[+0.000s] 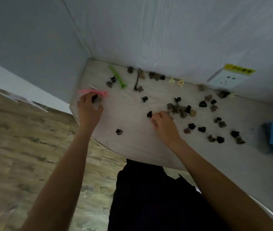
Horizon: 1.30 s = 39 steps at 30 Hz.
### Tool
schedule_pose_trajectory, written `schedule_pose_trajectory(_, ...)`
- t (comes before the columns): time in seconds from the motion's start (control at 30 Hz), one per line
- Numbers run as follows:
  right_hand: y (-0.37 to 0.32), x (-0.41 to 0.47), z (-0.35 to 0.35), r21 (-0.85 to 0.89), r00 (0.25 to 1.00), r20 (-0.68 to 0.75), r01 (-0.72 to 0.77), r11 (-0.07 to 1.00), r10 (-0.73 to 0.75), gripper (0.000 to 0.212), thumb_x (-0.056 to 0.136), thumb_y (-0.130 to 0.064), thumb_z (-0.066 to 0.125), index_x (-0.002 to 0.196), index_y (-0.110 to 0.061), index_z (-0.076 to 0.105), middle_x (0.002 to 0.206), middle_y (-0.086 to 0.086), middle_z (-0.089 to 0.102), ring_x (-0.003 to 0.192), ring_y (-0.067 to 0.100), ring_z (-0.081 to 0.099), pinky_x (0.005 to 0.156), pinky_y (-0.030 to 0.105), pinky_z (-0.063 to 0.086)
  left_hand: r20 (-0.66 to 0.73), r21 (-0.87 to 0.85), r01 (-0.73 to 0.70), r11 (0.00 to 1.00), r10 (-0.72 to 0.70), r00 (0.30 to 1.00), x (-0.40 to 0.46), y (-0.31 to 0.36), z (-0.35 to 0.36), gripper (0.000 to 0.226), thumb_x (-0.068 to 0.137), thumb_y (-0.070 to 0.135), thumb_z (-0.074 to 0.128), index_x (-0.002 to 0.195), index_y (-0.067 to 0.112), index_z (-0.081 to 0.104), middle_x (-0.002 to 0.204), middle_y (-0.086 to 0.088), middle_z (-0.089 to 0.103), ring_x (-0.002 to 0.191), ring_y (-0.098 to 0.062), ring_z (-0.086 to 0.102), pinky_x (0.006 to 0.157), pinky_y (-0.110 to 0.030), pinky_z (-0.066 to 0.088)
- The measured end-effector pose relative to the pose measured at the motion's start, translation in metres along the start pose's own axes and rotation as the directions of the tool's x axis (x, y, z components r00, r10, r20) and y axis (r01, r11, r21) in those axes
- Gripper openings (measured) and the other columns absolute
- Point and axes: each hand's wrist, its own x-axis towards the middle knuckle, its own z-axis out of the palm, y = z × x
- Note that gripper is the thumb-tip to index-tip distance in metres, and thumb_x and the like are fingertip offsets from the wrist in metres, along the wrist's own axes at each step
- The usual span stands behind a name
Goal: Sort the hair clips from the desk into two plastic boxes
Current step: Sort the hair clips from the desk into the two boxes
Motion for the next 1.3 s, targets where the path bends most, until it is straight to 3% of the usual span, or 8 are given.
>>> schedule_pose_trajectory(0.23, -0.018, 0.034, -0.041, 0.130, 0.983, -0.125, -0.119, 0.984, 0.135, 0.013, 0.089, -0.005, 0.047, 0.101, -0.005, 0.051, 0.079, 0.004, 0.049, 0.068, 0.019, 0.046, 0.061, 0.028, 0.034, 0.161, -0.142, -0.150, 0.978, 0.172, 0.972, 0.013, 0.014, 0.007, 0.032, 0.084, 0.014, 0.061, 0.116, 0.010, 0.060, 0.120, -0.013, 0.058, 0.105, -0.030, 0.055, 0.092, -0.036, 0.044)
schedule_pose_trajectory(0.4, -0.049, 0.093, -0.048, 0.156, 0.994, -0.089, -0.042, 0.987, 0.056, 0.022, 0.095, -0.012, 0.039, 0.109, -0.004, 0.054, 0.100, 0.013, 0.057, 0.086, 0.024, 0.053, 0.071, 0.026, 0.034, 0.140, -0.165, -0.198, 0.966, 0.222, 0.965, 0.019, 0.024, 0.008, 0.028, 0.088, 0.014, 0.055, 0.116, 0.015, 0.061, 0.116, -0.009, 0.063, 0.101, -0.029, 0.057, 0.088, -0.035, 0.045)
schedule_pose_trajectory(0.53, -0.060, 0.148, -0.029, -0.023, 0.999, 0.003, 0.042, 0.999, -0.042, 0.038, 0.095, -0.026, 0.044, 0.129, -0.008, 0.045, 0.122, 0.018, 0.054, 0.105, 0.029, 0.054, 0.087, 0.036, 0.047, 0.057, 0.081, -0.255, 0.963, 0.251, 0.966, 0.053, 0.000, 0.001, 0.040, 0.076, 0.005, 0.057, 0.114, 0.015, 0.060, 0.120, -0.008, 0.061, 0.111, -0.032, 0.052, 0.094, -0.038, 0.038)
schedule_pose_trajectory(0.7, -0.060, 0.171, -0.013, -0.369, 1.000, 0.029, 0.012, 0.929, -0.001, 0.035, 0.097, -0.019, 0.035, 0.130, -0.007, 0.039, 0.118, 0.017, 0.054, 0.097, 0.027, 0.055, 0.063, 0.030, 0.036, 0.282, 0.169, -0.237, 0.957, 0.184, 0.942, 0.076, -0.005, -0.003, 0.023, 0.084, 0.027, 0.063, 0.105, 0.018, 0.061, 0.108, -0.006, 0.063, 0.105, -0.029, 0.052, 0.086, -0.035, 0.035)
schedule_pose_trajectory(0.87, -0.048, 0.141, -0.013, -0.237, 0.993, 0.108, -0.025, 0.971, 0.052, 0.041, 0.094, -0.014, 0.040, 0.134, -0.006, 0.034, 0.103, 0.016, 0.062, 0.086, 0.030, 0.059, 0.060, 0.030, 0.039, 0.262, 0.033, -0.366, 0.930, 0.346, 0.901, 0.062, -0.007, -0.010, 0.018, 0.090, 0.029, 0.058, 0.099, 0.014, 0.064, 0.104, -0.008, 0.063, 0.097, -0.028, 0.058, 0.078, -0.035, 0.043)
schedule_pose_trajectory(1.03, -0.060, 0.135, -0.032, -0.157, 0.999, -0.012, -0.050, 0.986, 0.049, 0.021, 0.090, -0.023, 0.047, 0.091, -0.005, 0.058, 0.088, 0.009, 0.059, 0.083, 0.025, 0.057, 0.065, 0.031, 0.041, 0.225, 0.061, -0.299, 0.952, 0.279, 0.934, 0.083, -0.012, -0.010, 0.016, 0.085, 0.017, 0.062, 0.101, 0.013, 0.065, 0.120, -0.008, 0.057, 0.114, -0.026, 0.050, 0.089, -0.036, 0.045)
schedule_pose_trajectory(1.13, -0.081, 0.155, -0.036, -0.130, 0.990, -0.126, 0.045, 0.990, -0.062, 0.030, 0.094, -0.024, 0.043, 0.067, -0.011, 0.047, 0.069, -0.001, 0.047, 0.067, 0.018, 0.049, 0.057, 0.030, 0.039, 0.329, 0.075, -0.338, 0.938, 0.297, 0.896, 0.093, -0.011, -0.007, 0.015, 0.086, 0.017, 0.062, 0.100, 0.012, 0.065, 0.116, -0.008, 0.060, 0.111, -0.028, 0.051, 0.088, -0.041, 0.047)
schedule_pose_trajectory(1.3, -0.106, 0.199, -0.024, -0.216, 0.997, 0.032, 0.080, 0.973, -0.075, 0.024, 0.099, -0.029, 0.036, 0.095, -0.009, 0.049, 0.074, 0.001, 0.050, 0.069, 0.020, 0.050, 0.057, 0.029, 0.033, 0.358, 0.199, -0.375, 0.905, 0.289, 0.888, 0.089, -0.009, -0.013, 0.020, 0.090, 0.029, 0.056, 0.100, 0.013, 0.062, 0.101, -0.012, 0.061, 0.098, -0.030, 0.056, 0.075, -0.040, 0.042)
